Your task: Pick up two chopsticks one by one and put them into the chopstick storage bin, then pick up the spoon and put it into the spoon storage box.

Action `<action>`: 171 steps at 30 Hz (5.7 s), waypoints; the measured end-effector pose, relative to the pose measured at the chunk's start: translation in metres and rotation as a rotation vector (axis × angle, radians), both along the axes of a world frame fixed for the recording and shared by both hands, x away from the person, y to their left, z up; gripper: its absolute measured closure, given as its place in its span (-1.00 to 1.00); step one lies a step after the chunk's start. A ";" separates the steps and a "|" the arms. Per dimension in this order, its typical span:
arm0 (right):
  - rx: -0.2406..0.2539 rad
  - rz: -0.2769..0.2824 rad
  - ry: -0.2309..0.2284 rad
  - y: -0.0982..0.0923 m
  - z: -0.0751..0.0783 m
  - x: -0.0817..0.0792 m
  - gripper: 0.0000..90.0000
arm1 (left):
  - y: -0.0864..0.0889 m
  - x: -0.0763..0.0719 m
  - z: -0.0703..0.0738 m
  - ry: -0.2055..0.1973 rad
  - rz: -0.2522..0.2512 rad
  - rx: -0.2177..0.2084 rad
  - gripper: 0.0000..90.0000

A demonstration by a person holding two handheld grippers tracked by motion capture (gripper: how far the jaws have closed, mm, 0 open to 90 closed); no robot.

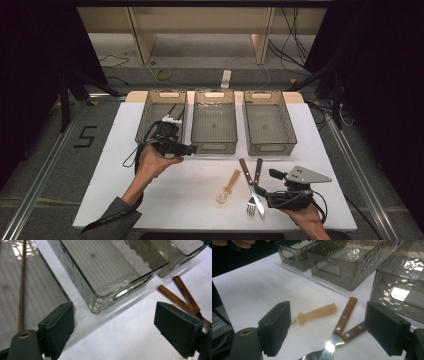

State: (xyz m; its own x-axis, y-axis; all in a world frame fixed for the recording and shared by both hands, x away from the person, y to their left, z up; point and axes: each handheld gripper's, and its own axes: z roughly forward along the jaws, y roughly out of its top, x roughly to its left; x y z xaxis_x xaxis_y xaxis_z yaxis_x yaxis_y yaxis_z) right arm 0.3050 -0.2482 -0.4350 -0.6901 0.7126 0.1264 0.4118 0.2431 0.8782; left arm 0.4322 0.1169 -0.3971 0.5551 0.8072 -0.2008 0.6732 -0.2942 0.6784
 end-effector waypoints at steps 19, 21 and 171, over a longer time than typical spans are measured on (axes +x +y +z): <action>0.000 -0.013 0.004 -0.001 -0.001 0.002 -0.51 | -0.020 -0.016 -0.008 0.013 -0.050 0.045 -0.65; -0.002 -0.013 0.003 -0.002 -0.001 0.002 -0.51 | -0.022 -0.017 -0.009 0.013 -0.050 0.049 -0.65; -0.013 -0.009 0.007 0.000 -0.001 0.002 -0.50 | -0.046 -0.002 0.021 -0.060 -0.206 0.040 0.72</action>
